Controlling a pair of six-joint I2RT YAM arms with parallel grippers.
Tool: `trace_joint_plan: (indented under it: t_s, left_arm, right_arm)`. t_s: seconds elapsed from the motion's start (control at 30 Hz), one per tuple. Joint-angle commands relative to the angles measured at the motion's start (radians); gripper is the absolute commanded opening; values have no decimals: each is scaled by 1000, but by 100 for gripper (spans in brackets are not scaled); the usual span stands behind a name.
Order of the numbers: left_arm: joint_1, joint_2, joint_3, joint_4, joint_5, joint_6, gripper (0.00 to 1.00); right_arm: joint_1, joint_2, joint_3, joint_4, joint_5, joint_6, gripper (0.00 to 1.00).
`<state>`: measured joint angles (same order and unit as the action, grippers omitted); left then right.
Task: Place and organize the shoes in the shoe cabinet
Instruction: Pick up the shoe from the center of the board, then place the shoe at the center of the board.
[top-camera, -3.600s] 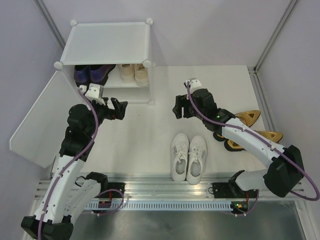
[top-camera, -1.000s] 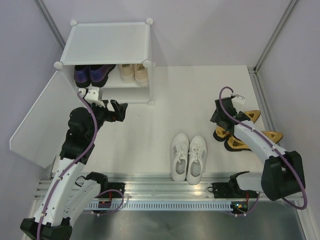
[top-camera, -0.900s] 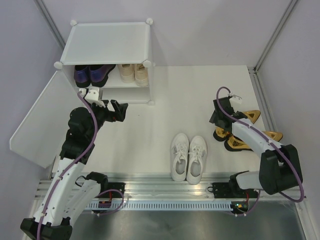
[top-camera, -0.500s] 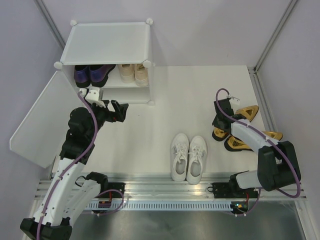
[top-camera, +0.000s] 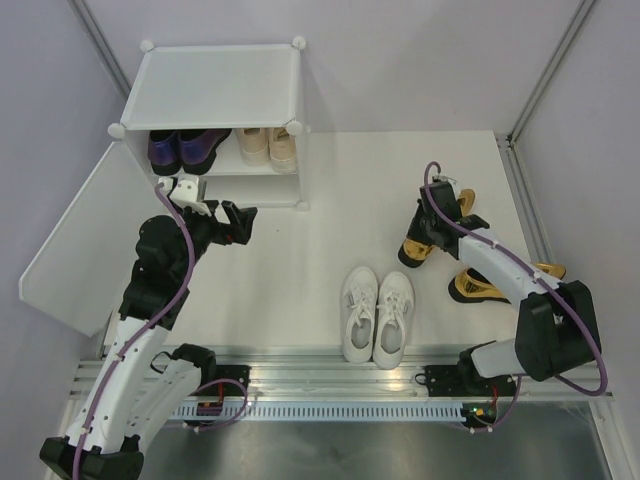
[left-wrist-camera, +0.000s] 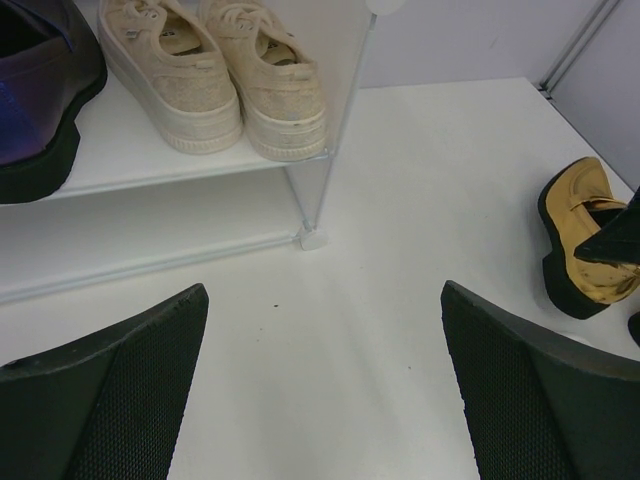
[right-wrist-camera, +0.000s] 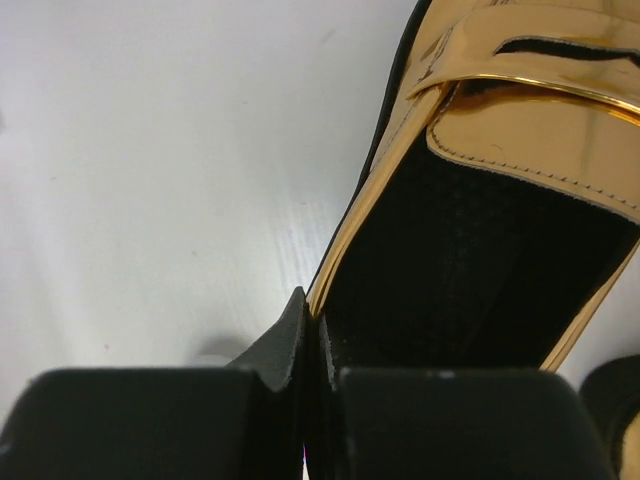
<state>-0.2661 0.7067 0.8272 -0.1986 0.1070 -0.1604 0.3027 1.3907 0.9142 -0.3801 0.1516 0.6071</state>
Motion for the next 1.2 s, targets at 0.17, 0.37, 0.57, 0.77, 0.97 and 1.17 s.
trace_joint_plan:
  t_s: [0.17, 0.37, 0.57, 0.77, 0.97, 1.17]
  left_arm:
    - [-7, -9, -8, 47, -7, -7, 100]
    - [-5, -7, -10, 45, -10, -5, 100]
    - [-5, -9, -10, 47, -15, -4, 100]
    - [-5, -4, -8, 39, -41, 5, 100]
    - [-7, -9, -8, 37, -52, 9, 100]
    - [-5, -7, -10, 37, -50, 5, 100]
  right_arm:
    - [159, 91, 218, 76, -43, 6, 1]
    - [334, 188, 310, 90, -50, 95, 4]
    - [533, 289, 371, 141, -49, 206, 8]
    - [694, 428, 482, 208, -141, 261, 8]
    - [724, 470, 509, 213, -176, 255, 32]
    - [719, 450, 479, 213, -179, 230, 48]
